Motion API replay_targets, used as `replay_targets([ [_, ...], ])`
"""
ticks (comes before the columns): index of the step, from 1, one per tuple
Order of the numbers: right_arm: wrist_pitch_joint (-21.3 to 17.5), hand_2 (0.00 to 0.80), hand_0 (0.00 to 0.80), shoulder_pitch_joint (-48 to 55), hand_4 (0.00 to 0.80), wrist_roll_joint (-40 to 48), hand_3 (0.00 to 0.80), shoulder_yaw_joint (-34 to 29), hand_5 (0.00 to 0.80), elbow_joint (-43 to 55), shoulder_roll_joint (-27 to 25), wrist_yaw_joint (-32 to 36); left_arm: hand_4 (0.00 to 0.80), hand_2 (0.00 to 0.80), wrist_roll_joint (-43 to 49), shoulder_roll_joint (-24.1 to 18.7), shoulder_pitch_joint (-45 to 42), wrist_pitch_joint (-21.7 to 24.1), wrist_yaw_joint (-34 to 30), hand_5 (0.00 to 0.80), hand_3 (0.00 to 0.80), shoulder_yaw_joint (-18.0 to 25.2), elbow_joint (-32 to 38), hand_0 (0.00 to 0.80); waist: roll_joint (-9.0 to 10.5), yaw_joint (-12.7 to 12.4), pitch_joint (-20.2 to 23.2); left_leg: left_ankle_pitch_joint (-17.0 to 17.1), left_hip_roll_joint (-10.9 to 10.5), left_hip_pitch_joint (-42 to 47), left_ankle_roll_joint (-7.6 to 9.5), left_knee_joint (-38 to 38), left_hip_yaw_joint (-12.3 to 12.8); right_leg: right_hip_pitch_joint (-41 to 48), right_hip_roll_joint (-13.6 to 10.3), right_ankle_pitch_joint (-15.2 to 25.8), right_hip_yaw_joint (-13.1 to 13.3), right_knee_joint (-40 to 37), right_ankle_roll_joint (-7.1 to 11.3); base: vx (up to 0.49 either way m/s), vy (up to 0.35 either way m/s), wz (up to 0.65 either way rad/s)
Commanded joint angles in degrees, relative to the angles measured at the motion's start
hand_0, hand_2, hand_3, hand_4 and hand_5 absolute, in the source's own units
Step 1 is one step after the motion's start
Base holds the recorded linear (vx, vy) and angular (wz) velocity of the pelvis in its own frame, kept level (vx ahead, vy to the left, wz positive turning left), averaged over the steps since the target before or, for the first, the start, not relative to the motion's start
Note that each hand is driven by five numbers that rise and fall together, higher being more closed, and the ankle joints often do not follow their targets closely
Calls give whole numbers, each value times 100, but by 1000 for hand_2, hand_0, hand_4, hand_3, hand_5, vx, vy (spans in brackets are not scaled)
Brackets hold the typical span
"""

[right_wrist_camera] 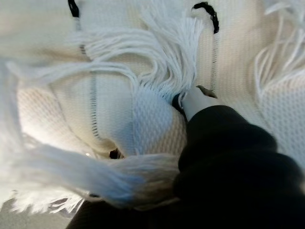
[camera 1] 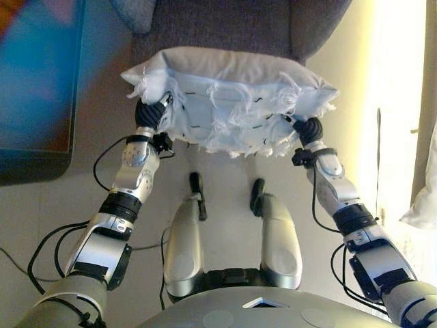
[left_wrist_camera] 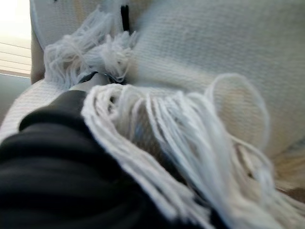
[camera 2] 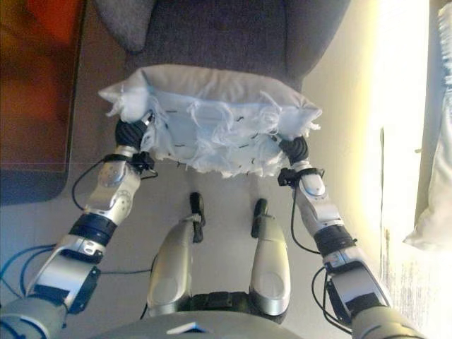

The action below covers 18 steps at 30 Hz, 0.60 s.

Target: Pick up the cushion and take it to the sofa

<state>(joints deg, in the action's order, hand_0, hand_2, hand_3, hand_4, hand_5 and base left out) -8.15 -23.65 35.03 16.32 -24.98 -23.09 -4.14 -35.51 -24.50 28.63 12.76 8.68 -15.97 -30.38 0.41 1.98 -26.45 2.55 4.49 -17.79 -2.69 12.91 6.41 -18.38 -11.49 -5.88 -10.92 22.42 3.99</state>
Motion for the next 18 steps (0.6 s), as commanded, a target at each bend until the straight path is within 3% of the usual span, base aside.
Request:
replay_targets([
  [1,-521,800,800,262,800,-27,800,50,800,441,423,-219,800,800,58,408,-234,250,317,800,800,-112,437,800,-16,-142,1438,-99,-41,478,-1,-558,-66,618,-175,742,-47,-1280,377,163,51,-3],
  [5,-497,800,800,609,800,147,800,181,800,528,707,-18,800,800,220,655,-718,193,347,800,800,74,775,800,64,-112,1876,-50,-38,1099,24,-1011,63,1178,12,854,13,-1816,363,152,41,-12],
  [10,-46,800,800,875,800,101,800,142,800,520,678,259,800,800,354,655,-1185,-72,202,800,800,345,971,800,100,-80,2252,-254,-45,1659,92,-1023,270,1579,25,823,181,-1850,346,205,87,-14],
  [15,325,800,800,563,800,106,800,148,800,-24,599,334,800,800,202,586,-1064,-253,86,800,800,404,595,800,137,-112,2447,-557,-172,2014,198,-891,322,1877,-165,820,342,-1626,389,192,125,-15],
  [18,305,800,800,423,800,76,800,136,800,-209,564,342,800,800,156,541,-879,-330,171,800,800,345,406,800,195,-125,2449,-765,-295,1965,375,-639,254,1758,-362,1045,571,-851,396,123,111,-10],
])
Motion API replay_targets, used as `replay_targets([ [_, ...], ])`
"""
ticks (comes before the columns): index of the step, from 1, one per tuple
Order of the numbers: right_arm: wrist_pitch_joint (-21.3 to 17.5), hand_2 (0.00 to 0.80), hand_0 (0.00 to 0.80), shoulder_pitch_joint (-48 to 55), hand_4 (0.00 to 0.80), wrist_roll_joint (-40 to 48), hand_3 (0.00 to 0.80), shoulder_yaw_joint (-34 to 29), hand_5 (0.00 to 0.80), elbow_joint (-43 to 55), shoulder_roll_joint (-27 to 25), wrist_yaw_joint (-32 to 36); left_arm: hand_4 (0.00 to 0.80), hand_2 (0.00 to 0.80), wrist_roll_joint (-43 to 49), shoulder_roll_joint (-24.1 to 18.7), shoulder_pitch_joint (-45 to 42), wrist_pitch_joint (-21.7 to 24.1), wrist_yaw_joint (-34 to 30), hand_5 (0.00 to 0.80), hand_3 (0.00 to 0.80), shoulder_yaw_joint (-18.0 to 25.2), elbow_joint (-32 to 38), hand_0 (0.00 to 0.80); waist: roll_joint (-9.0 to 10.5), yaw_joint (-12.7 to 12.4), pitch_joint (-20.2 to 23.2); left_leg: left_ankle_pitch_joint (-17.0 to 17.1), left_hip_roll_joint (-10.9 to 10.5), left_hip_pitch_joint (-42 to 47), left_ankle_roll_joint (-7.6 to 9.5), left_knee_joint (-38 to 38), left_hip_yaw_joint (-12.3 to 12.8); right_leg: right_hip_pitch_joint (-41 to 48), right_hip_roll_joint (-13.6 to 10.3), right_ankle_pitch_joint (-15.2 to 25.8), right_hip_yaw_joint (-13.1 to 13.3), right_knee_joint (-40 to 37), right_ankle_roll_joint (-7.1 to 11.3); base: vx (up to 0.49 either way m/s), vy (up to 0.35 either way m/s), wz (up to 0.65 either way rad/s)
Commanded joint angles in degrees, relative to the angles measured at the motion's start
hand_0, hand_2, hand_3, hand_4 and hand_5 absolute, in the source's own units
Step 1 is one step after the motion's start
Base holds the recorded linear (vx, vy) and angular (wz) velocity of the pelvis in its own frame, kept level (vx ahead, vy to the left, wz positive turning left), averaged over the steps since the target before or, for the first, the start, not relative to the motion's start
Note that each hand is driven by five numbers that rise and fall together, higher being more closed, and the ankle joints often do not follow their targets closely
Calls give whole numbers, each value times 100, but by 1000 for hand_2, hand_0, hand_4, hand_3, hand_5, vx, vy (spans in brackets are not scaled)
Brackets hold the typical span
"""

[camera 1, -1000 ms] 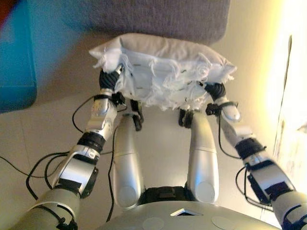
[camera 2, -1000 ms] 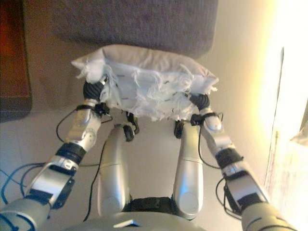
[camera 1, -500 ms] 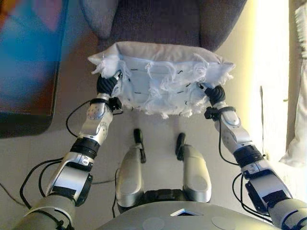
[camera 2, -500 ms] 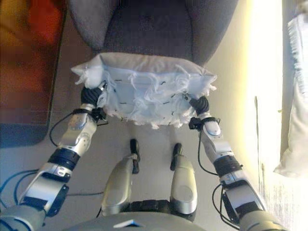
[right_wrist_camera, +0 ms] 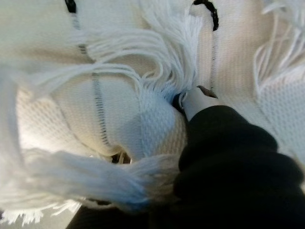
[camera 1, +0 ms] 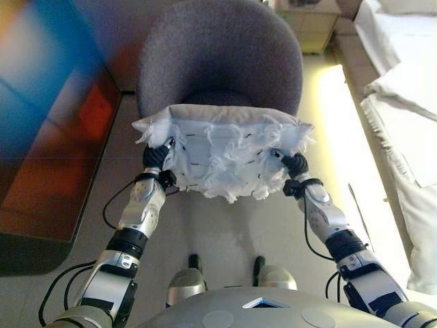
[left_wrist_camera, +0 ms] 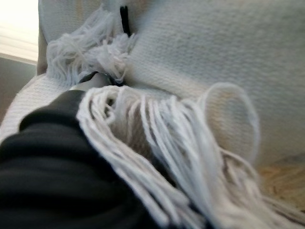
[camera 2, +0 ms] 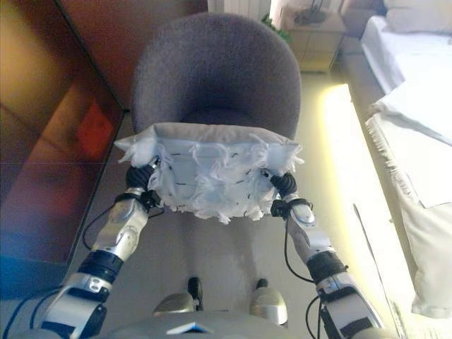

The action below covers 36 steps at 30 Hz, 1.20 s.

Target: Pick up the cushion and take it to the sofa

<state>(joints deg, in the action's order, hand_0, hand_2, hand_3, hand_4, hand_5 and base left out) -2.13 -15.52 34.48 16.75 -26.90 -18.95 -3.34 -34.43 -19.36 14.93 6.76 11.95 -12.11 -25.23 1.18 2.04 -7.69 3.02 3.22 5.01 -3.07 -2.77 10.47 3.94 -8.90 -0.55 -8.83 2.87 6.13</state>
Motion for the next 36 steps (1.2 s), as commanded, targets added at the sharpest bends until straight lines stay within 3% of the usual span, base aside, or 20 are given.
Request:
replay_targets([
  [1,-334,800,800,-376,800,201,800,88,800,-15,140,220,800,800,24,-4,572,257,-147,800,800,-114,-181,800,133,-123,557,-884,-224,-381,505,1029,-209,-590,-642,616,503,1578,186,76,101,3],
  [3,-449,800,800,-321,800,532,800,99,800,-5,69,137,800,800,62,-60,796,222,-138,800,800,-307,-374,800,67,-44,412,-979,-261,-415,626,1207,-461,-1206,-553,1208,933,3013,106,61,119,18],
  [5,-553,800,800,-316,800,801,800,121,800,-56,7,131,800,800,82,-113,942,275,-195,800,800,-464,-523,800,30,45,245,-1048,-265,-359,636,1320,-617,-1602,-346,1426,1228,3656,100,88,85,47],
  [7,-646,800,800,-279,800,837,800,92,800,-176,-37,180,800,800,93,-81,1006,309,-225,800,800,-551,-588,800,35,167,145,-1057,-277,-289,613,1359,-696,-1995,-36,1606,1402,3595,154,203,10,48],
  [9,-626,800,800,-170,800,768,800,47,800,-105,-21,119,800,800,142,-31,972,306,-247,800,800,-569,-571,800,146,276,81,-1162,-388,-121,588,1384,-717,-2037,98,1631,1343,2880,212,312,-78,28],
  [11,-567,800,800,-137,800,745,800,24,800,6,-47,90,800,800,192,14,999,245,-195,800,800,-614,-521,800,300,402,49,-1344,-516,52,575,1428,-745,-2099,210,1526,1221,1922,282,378,-102,55],
  [13,-517,800,800,-162,800,710,800,-42,800,62,-150,145,800,800,309,107,1033,276,-204,800,800,-668,-571,800,505,573,86,-1652,-767,311,613,1445,-898,-2219,359,1429,1100,341,367,510,-60,68],
  [14,-478,800,800,-156,800,697,800,-89,800,82,-213,186,800,800,331,134,1013,270,-238,800,800,-657,-569,800,488,633,73,-1813,-781,516,616,1428,-932,-2188,441,1573,840,-203,396,527,-20,77],
  [17,-369,800,800,-167,800,573,800,-223,800,58,-266,384,800,800,367,99,810,206,-372,800,800,-447,-411,800,547,558,78,-2100,-849,946,666,1369,-707,-2265,380,1756,-154,-235,378,478,-43,-18],
  [19,-336,800,800,-156,800,487,800,-264,800,-3,-302,547,800,800,453,146,617,196,-441,800,800,-299,-299,800,516,530,243,-1894,-794,990,640,1492,-611,-2070,471,1592,-313,-278,163,471,-73,-55],
  [21,-252,800,800,-136,800,361,800,-287,800,8,-338,721,800,800,488,181,461,186,-445,800,800,-234,-188,800,404,572,467,-1397,-597,1096,439,1724,-465,-1878,576,1399,-352,-114,-65,494,-78,-16],
  [23,-136,800,800,-110,800,304,800,-227,800,63,-340,889,800,800,413,193,348,204,-427,800,800,-151,-165,800,245,687,725,-307,-183,1179,8,2283,-288,-1718,834,1019,-229,94,-367,440,-159,-11],
  [25,-114,800,800,-114,800,179,800,-66,800,128,-343,985,800,800,387,200,388,220,-312,800,800,-137,-152,800,287,715,823,347,128,785,-282,3655,-66,-1403,975,724,-55,122,-653,414,-268,-11],
  [27,-59,800,800,-115,800,152,800,71,800,164,-314,1052,800,800,295,178,383,200,-216,800,800,-87,-82,800,393,611,833,378,242,300,-251,4651,49,-1132,969,501,-128,187,-820,404,-280,-19],
  [28,-110,800,800,-48,800,141,800,180,800,179,-294,1140,800,800,371,174,296,136,-127,800,800,-12,51,800,494,490,799,199,353,-138,-163,5244,141,-900,936,380,-141,172,-906,283,-213,-38],
  [30,-160,800,800,-30,800,147,800,310,800,163,-264,1185,800,800,414,132,249,73,-129,800,800,42,122,800,579,330,709,20,565,-697,-42,5448,125,-647,903,203,-108,228,-960,253,-142,-60],
  [33,-59,800,800,-261,800,235,800,390,800,59,-258,1177,800,800,361,-5,273,110,-289,800,800,136,64,800,621,122,576,-11,671,-1152,111,4568,-15,-316,895,30,126,270,-915,250,17,-72],
  [36,105,800,800,-566,800,450,800,453,800,31,-180,1024,800,800,185,-135,480,102,-302,800,800,151,-80,800,539,56,525,286,697,-1270,21,3274,-162,-138,847,-99,318,264,-789,226,177,-46],
])
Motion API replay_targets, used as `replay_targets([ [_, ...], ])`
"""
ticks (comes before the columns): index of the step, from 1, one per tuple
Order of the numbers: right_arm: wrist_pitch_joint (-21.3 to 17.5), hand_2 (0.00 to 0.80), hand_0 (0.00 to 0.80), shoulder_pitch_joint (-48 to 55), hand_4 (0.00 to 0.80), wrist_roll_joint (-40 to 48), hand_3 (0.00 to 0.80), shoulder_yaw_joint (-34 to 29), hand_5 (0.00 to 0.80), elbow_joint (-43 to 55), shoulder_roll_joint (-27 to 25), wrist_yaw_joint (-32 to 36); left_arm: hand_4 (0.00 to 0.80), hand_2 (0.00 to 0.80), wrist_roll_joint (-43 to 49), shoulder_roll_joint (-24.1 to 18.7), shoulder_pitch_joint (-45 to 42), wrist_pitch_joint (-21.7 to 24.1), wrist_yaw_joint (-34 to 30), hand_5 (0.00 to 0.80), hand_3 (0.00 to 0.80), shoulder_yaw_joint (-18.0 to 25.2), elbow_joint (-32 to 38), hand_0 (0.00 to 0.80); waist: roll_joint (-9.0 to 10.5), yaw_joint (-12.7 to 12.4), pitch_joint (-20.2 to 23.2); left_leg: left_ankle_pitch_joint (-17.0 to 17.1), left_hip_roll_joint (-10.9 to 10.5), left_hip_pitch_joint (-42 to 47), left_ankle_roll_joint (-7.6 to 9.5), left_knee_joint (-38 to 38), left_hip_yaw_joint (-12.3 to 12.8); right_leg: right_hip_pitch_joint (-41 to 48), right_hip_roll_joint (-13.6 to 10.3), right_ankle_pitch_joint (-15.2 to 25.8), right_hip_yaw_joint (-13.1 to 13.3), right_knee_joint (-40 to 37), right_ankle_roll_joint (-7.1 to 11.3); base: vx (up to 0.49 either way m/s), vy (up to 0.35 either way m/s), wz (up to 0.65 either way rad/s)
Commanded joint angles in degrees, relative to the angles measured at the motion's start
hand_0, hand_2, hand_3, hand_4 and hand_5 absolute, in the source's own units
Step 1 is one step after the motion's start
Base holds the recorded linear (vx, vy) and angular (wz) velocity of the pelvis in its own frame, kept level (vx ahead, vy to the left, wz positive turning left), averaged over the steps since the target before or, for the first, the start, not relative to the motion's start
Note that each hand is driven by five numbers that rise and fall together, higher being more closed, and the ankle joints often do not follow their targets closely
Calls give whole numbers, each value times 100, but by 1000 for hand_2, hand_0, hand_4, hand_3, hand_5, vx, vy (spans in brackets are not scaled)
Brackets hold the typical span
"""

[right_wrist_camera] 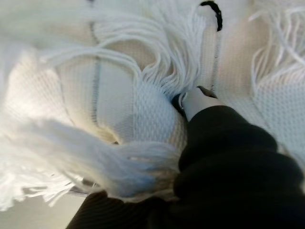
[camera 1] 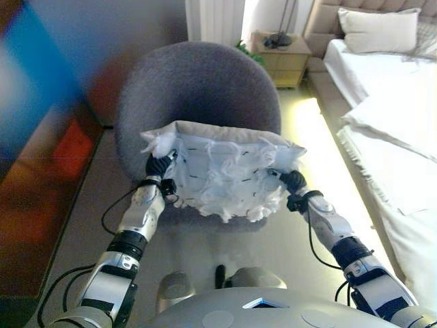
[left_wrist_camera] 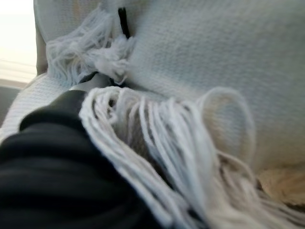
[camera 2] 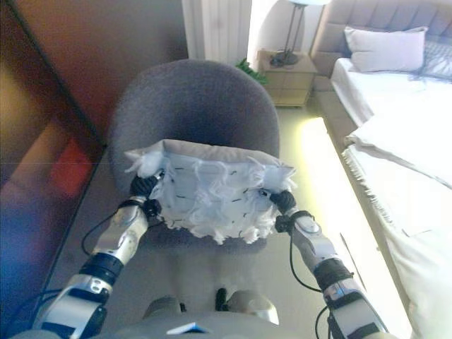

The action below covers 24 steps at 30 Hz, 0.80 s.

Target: Pick up the cushion and take it to the sofa

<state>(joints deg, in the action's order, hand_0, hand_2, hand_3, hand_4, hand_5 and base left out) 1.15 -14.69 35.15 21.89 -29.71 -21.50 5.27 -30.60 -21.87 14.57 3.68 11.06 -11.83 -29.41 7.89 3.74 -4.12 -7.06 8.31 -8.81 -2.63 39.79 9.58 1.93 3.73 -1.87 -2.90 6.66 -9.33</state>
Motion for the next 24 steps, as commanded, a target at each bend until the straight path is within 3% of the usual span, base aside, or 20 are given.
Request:
replay_targets([
  [1,-170,800,800,-707,800,510,800,-62,800,331,105,132,800,800,-231,90,572,417,-188,800,800,134,284,800,-188,-133,179,1475,188,74,-103,-1563,-261,92,-438,-10,-168,-100,827,230,253,-42],
  [4,-93,800,800,-745,800,662,800,-56,800,311,178,128,800,800,-327,23,580,527,-134,800,800,167,114,800,-364,-207,184,1702,208,57,-258,-2668,-732,228,-528,-163,87,-56,994,254,254,-44],
  [6,-41,800,800,-832,800,717,800,-27,800,256,221,44,800,800,-514,-33,559,616,-275,800,800,229,-18,800,-473,-246,212,1693,243,109,-308,-3095,-840,302,-619,-291,174,12,1068,243,210,-58],
  [10,-139,800,800,-1263,800,598,800,-8,800,-231,262,-191,800,800,-679,-11,808,826,-669,800,800,209,-610,800,-681,-207,324,1311,227,296,-307,-3293,-496,342,-814,-536,20,249,1171,209,219,-33],
  [13,-229,800,800,-1401,800,434,800,89,800,-221,195,-366,800,800,-609,7,1014,916,-528,800,800,54,-844,800,-774,-156,334,1027,113,410,-260,-3346,-465,186,-934,-662,-52,549,1212,146,228,-20],
  [18,-399,800,800,-1393,800,463,800,195,800,-55,213,-614,800,800,-481,16,1249,1008,-267,800,800,-147,-905,800,-767,-187,298,745,-214,342,-50,-3164,-500,-53,-1235,-514,-123,1094,1421,124,164,-4],
  [20,-436,800,800,-1287,800,393,800,204,800,6,294,-686,800,800,-484,3,1292,993,-199,800,800,-183,-871,800,-760,-263,250,610,-384,271,109,-3023,-493,-312,-1539,-193,-242,1809,1527,130,148,7],
  [22,-432,800,800,-1243,800,340,800,249,800,5,386,-801,800,800,-405,-7,1277,944,-252,800,800,-204,-827,800,-807,-308,168,503,-416,330,191,-2943,-487,-710,-1716,49,-241,2575,1501,155,127,1],
  [24,-419,800,800,-1330,800,376,800,302,800,-113,480,-813,800,800,-260,-11,1269,846,-187,800,800,-242,-744,800,-819,-390,55,498,-426,466,164,-2967,-506,-975,-1841,161,-378,2465,1464,165,4,-16],
])
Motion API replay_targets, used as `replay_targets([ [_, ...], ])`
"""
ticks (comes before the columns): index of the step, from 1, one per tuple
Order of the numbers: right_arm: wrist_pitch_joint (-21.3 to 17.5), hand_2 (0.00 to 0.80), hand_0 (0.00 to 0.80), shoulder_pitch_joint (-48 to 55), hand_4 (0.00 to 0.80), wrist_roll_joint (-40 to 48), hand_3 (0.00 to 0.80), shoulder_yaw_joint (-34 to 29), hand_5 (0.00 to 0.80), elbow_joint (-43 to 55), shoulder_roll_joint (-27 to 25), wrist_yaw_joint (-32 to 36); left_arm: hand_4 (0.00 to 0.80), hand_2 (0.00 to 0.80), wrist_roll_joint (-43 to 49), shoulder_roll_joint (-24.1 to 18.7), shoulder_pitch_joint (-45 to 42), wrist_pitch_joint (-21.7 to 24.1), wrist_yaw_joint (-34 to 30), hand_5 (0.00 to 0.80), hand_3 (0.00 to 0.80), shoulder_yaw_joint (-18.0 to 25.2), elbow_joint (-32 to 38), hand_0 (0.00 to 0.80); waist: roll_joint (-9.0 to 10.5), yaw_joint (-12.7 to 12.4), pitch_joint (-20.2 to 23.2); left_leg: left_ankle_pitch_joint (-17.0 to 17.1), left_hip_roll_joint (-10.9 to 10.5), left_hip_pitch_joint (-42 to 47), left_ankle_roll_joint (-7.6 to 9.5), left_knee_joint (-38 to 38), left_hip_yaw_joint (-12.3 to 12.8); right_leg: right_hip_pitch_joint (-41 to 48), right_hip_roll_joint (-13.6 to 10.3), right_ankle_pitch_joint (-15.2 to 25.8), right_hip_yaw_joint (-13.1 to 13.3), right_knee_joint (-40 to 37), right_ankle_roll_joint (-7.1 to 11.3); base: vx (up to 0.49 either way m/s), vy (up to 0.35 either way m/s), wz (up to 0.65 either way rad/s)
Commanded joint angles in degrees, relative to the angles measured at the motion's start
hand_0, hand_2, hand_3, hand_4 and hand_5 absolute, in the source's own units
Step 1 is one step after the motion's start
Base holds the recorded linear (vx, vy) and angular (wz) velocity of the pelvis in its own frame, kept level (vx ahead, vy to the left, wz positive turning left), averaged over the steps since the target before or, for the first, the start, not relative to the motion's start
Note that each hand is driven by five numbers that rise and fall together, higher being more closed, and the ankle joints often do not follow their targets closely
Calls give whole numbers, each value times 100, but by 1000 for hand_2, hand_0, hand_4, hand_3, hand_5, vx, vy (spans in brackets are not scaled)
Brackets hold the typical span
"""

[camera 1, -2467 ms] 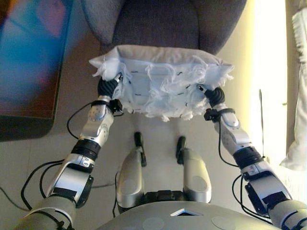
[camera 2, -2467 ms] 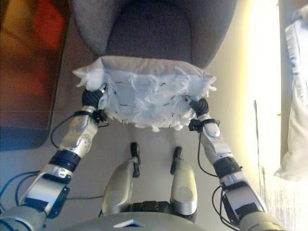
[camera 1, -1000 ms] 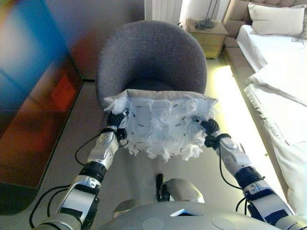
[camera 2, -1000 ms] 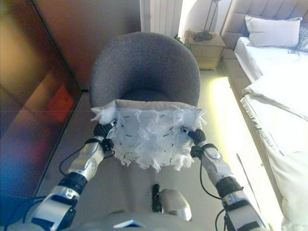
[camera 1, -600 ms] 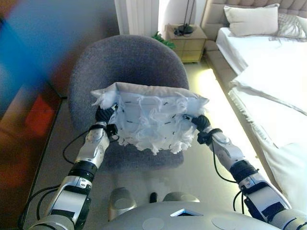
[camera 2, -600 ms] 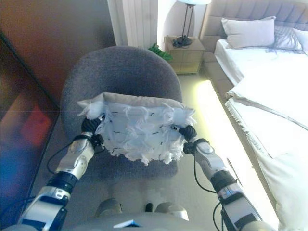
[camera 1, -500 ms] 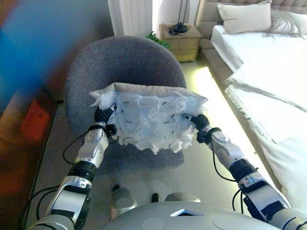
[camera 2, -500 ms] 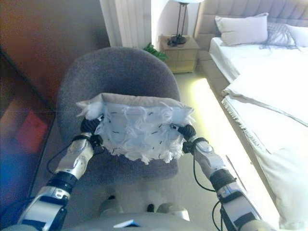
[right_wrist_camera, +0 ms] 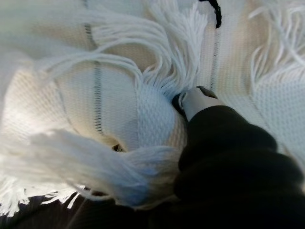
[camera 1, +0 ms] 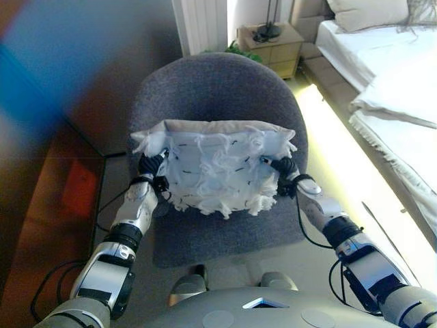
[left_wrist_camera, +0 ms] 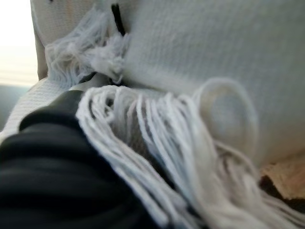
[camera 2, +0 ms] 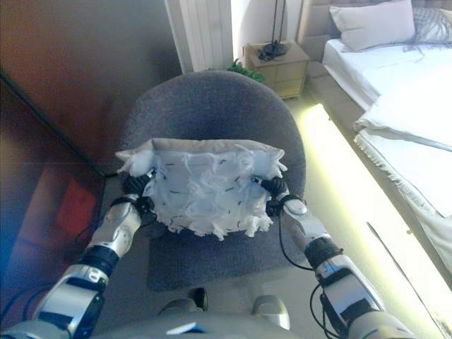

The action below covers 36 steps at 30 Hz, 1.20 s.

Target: Pick up the cushion and take it to the sofa

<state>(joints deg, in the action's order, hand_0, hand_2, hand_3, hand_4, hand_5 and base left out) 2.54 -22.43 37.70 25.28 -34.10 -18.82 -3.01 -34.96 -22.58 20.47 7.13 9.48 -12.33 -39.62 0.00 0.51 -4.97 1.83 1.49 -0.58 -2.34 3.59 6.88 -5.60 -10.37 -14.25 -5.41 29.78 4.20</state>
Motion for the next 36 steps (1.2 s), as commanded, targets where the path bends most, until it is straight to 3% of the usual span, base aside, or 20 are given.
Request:
replay_targets([
  [1,-540,800,800,-665,800,151,800,8,800,298,235,8,800,800,186,51,742,455,43,800,800,-206,307,800,-30,-88,84,-381,259,-374,86,659,-265,-307,-428,1385,-157,-32,109,7,-113,-16],
  [4,-550,800,800,-1760,800,148,800,189,800,139,197,-42,800,800,-108,-282,1805,573,164,800,800,-386,20,800,77,45,-525,-500,276,-951,-79,979,-376,-1067,-361,1610,176,-1179,226,-352,-208,-3],
  [5,-616,800,800,-2184,800,155,800,206,800,-40,144,74,800,800,-249,-395,2284,652,162,800,800,-461,-210,800,115,171,-848,-596,260,-1245,-12,1225,-380,-1556,-143,1873,495,-1021,196,-414,-226,7],
  [7,-702,800,800,-2458,800,143,800,229,800,-60,33,4,800,800,-139,-411,2579,677,176,800,800,-493,-180,800,186,143,-1099,-570,346,-1684,-89,1532,-486,-1628,-215,1639,436,-1091,309,-208,-241,7],
  [11,-768,800,800,-3319,800,359,800,339,800,-214,-151,-179,800,800,-264,-455,3743,766,192,800,800,-783,-592,800,132,262,-1543,-413,555,-2428,-301,1925,-470,-2167,-150,1594,329,-903,258,-139,-102,4],
  [17,-875,800,800,-3802,800,495,800,311,800,-329,-228,-288,800,800,-550,-401,4322,1082,97,800,800,-803,-839,800,-28,421,-1727,-432,512,-2862,-322,2090,-471,-2743,-68,1464,446,-521,174,23,48,-8],
  [21,-985,800,800,-3852,800,805,800,165,800,-283,-173,-433,800,800,-80,-322,4606,1021,99,800,800,-888,-963,800,-46,514,-1818,-483,508,-2987,-342,2182,-393,-2845,-26,1427,517,-465,142,31,-15,-9],
  [26,-838,800,800,-3823,800,690,800,280,800,-74,-203,-321,800,800,-164,-561,4995,1067,113,800,800,-951,-1459,800,-57,653,-1870,-447,551,-2956,-373,2080,-245,-2827,-4,1466,581,-636,119,18,-3,-4],
  [36,-715,800,800,-3942,800,644,800,392,800,185,-132,-294,800,800,-388,-664,5377,1425,-4,800,800,-925,-1620,800,-58,707,-1905,-475,628,-2863,-447,2059,-143,-2653,-26,1417,611,-814,59,31,-18,-14],
])
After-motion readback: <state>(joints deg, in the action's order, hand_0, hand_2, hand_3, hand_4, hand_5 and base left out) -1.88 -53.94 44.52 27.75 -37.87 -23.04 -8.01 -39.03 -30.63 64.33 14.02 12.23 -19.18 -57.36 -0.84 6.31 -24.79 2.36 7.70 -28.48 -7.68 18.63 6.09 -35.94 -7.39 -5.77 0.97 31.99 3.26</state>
